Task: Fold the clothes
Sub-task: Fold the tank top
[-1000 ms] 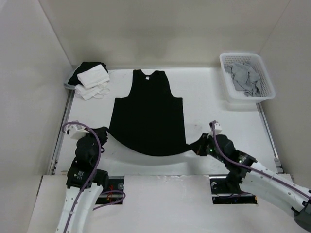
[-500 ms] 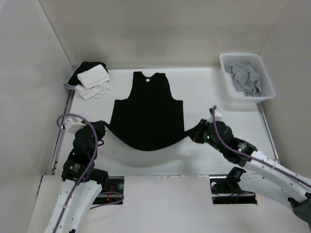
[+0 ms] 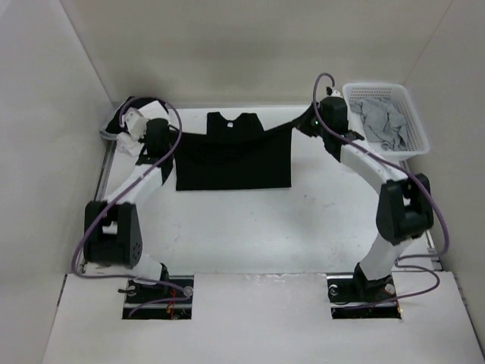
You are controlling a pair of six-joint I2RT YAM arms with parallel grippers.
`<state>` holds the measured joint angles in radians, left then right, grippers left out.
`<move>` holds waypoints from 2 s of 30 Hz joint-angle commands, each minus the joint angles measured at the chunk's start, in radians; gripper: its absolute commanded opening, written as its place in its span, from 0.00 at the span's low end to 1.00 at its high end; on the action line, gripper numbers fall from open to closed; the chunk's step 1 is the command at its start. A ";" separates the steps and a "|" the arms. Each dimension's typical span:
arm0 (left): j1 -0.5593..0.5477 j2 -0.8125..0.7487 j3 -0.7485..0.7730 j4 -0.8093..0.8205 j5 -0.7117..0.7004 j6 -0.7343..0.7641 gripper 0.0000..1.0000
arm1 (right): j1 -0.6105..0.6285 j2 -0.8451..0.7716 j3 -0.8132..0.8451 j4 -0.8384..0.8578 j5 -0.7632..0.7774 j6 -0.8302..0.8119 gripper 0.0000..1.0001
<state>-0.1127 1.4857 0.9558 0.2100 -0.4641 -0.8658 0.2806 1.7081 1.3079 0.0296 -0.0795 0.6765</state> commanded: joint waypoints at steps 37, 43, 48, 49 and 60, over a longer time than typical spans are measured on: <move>0.040 0.185 -0.299 0.307 0.308 -0.148 0.40 | 0.047 -0.070 -0.519 0.355 0.038 0.049 0.36; 0.055 0.223 -0.318 0.331 0.306 -0.187 0.35 | 0.030 -0.008 -0.516 0.386 0.014 0.075 0.40; 0.078 0.231 -0.361 0.365 0.295 -0.223 0.30 | 0.029 -0.005 -0.516 0.389 0.017 0.075 0.41; 0.078 0.238 -0.367 0.383 0.303 -0.226 0.29 | 0.025 -0.001 -0.515 0.389 0.017 0.075 0.41; 0.081 0.265 -0.359 0.397 0.311 -0.242 0.13 | 0.021 0.082 -0.446 0.377 0.014 0.109 0.47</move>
<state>-0.0391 1.7416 0.6033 0.5884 -0.1612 -1.0973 0.3103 1.7657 0.8097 0.3599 -0.0608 0.7639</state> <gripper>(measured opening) 0.147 0.470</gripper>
